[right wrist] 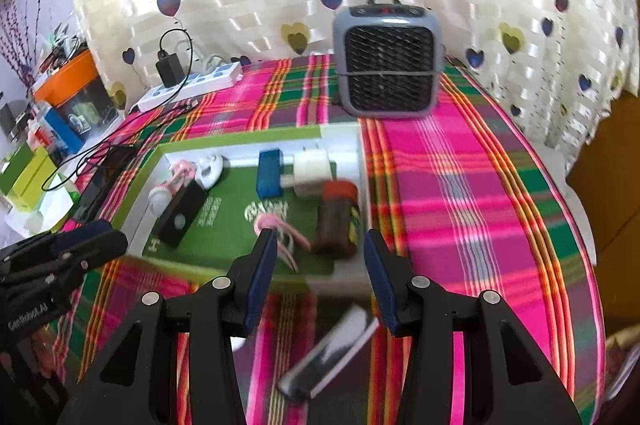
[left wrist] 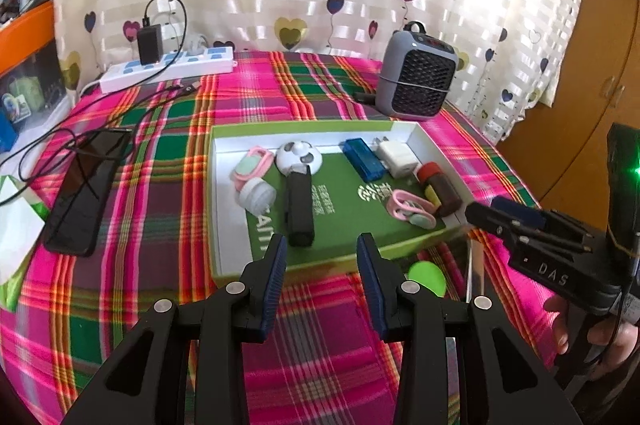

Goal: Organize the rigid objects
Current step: 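Move the right tool to the silver metal bar while the left approaches the green-capped round object, then grasp the silver bar with the right tool while the left grasps the green-capped object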

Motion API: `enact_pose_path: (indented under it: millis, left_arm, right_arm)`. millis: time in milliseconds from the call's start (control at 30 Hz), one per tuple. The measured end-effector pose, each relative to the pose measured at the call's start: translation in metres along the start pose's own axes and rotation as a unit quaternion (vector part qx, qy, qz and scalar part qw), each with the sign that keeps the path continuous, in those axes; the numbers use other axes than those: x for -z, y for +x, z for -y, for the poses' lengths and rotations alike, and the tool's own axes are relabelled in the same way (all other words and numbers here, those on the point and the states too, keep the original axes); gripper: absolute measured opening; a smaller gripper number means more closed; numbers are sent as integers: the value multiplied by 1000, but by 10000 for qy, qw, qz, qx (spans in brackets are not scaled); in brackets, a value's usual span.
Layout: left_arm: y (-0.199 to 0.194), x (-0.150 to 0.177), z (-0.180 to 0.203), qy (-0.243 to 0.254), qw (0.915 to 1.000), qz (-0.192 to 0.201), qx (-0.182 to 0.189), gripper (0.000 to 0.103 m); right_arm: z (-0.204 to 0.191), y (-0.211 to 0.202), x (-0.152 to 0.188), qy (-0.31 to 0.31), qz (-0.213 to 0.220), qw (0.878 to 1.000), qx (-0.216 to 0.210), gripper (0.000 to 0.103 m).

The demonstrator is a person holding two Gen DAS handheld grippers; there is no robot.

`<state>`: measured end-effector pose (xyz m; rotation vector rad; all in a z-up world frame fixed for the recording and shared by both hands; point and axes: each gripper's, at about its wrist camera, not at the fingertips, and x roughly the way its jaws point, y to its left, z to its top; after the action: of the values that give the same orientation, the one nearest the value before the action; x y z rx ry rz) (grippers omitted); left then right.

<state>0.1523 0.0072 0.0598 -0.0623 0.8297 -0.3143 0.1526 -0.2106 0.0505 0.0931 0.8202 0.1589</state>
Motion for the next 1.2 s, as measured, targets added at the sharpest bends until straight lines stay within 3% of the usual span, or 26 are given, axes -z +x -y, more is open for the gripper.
enact_pose_path:
  millis: [533, 1200]
  left_arm:
    - [-7, 19, 6, 101, 9996, -120, 251, 35]
    - [1, 29, 19, 208, 9978, -369, 517, 35]
  right_arm:
    - [-1, -14, 54, 322, -288, 9985, 322, 46]
    - [7, -2, 62, 248, -505, 9960, 690, 46]
